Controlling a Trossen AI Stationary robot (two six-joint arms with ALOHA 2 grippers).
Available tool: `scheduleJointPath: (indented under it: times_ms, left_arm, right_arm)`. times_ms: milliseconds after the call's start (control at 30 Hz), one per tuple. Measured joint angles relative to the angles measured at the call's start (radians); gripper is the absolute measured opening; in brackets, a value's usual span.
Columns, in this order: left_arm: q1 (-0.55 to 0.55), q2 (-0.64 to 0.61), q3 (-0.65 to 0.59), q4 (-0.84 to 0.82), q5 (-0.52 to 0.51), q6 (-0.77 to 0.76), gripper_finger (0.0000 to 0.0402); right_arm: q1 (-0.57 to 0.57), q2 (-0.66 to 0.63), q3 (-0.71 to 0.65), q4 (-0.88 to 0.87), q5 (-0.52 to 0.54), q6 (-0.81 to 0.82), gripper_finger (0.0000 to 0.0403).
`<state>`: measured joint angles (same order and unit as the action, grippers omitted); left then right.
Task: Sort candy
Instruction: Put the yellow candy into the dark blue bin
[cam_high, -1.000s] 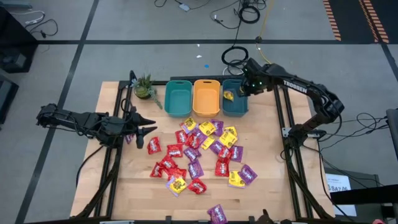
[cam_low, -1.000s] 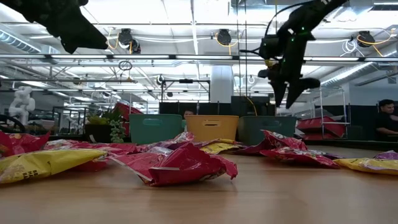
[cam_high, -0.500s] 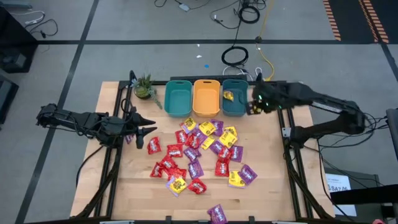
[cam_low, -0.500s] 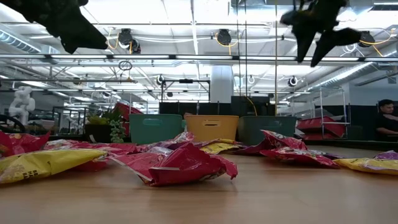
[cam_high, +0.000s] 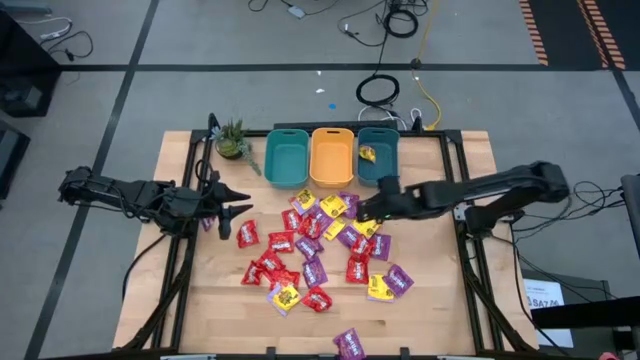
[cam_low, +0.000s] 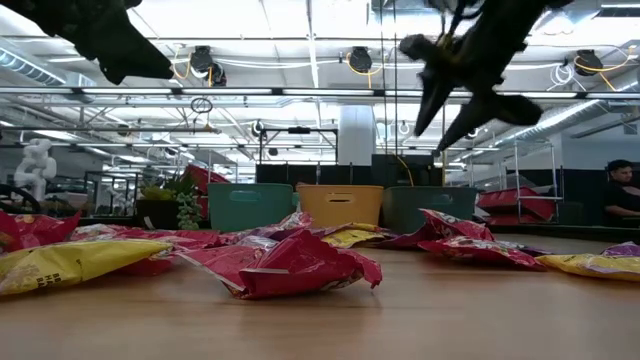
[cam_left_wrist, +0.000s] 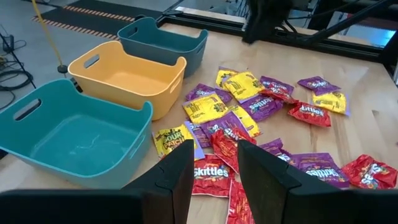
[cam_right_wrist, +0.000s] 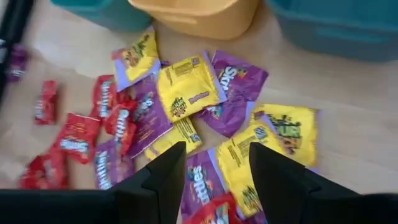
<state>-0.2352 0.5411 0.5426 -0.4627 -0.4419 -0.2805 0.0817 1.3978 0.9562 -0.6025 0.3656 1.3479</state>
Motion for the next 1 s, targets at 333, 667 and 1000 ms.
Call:
scheduleJointPath:
  times_ms: [333,667,1000]
  left_arm:
    - [0.000,0.000,0.000,0.001,0.027,-0.002,0.0132]
    - [0.000,0.000,0.000,0.001,0.030,-0.002,0.0132]
    - [0.000,0.000,0.000,0.001,0.022,-0.001,0.0132]
  right_arm:
    - [-0.001,0.235,0.000,-0.006,-0.100,0.053,0.0169]
    - [-0.005,0.411,0.007,0.008,-0.185,0.065,0.0155]
    - [-0.004,0.330,-0.004,-0.008,-0.246,0.013,0.0015]
